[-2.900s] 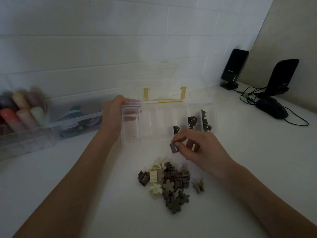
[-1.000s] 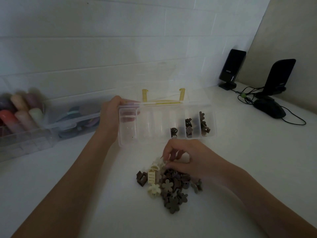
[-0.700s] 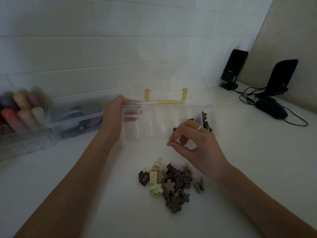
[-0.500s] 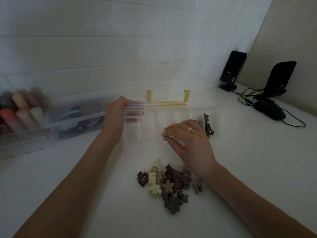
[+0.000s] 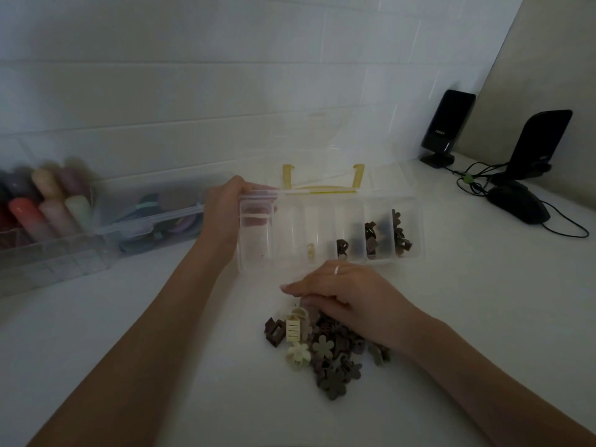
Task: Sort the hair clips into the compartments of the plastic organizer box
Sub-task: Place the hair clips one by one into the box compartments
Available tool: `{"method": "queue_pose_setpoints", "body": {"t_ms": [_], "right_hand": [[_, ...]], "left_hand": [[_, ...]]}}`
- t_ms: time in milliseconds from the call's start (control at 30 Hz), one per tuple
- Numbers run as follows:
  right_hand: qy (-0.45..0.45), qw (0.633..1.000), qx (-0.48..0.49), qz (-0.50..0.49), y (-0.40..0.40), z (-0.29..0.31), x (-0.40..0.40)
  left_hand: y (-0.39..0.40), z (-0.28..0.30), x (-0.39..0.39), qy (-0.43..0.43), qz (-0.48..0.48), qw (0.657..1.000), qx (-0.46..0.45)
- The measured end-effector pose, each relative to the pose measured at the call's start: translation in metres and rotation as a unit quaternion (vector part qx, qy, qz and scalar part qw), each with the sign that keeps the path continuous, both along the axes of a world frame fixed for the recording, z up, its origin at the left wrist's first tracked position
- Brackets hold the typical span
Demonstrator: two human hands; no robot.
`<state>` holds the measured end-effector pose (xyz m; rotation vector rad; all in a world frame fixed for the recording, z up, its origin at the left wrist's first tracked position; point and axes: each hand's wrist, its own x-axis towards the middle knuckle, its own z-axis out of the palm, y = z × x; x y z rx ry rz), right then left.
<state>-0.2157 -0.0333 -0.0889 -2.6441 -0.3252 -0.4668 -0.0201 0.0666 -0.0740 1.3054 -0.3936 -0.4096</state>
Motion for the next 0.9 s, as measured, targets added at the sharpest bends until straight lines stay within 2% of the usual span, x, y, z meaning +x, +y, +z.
{"method": "queue_pose_setpoints", "body": {"t_ms": [133, 267, 533, 667, 800, 900], "right_hand": [[0.059, 0.998, 0.007, 0.009, 0.003, 0.001, 0.000], [0.075, 0.997, 0.002, -0.020, 0.007, 0.004, -0.001], [0.088, 0.992, 0.053, -0.069, 0.010, 0.007, -0.007], [0.065, 0.976, 0.194, -0.068, 0.010, 0.013, -0.010], [0.036, 0.919, 0.391, -0.040, 0.011, 0.020, -0.010], [0.005, 0.909, 0.417, -0.020, 0.009, 0.019, -0.009]], "left_hand": [[0.001, 0.001, -0.002, -0.006, -0.001, 1.000, 0.003], [0.000, 0.003, -0.003, 0.009, 0.005, 1.000, -0.001], [0.001, 0.002, -0.003, 0.008, -0.001, 1.000, 0.001], [0.000, 0.002, -0.003, 0.007, -0.004, 1.000, -0.001], [0.000, 0.003, -0.002, 0.010, 0.008, 1.000, 0.003], [0.000, 0.004, -0.003, 0.006, 0.005, 1.000, 0.000]]}}
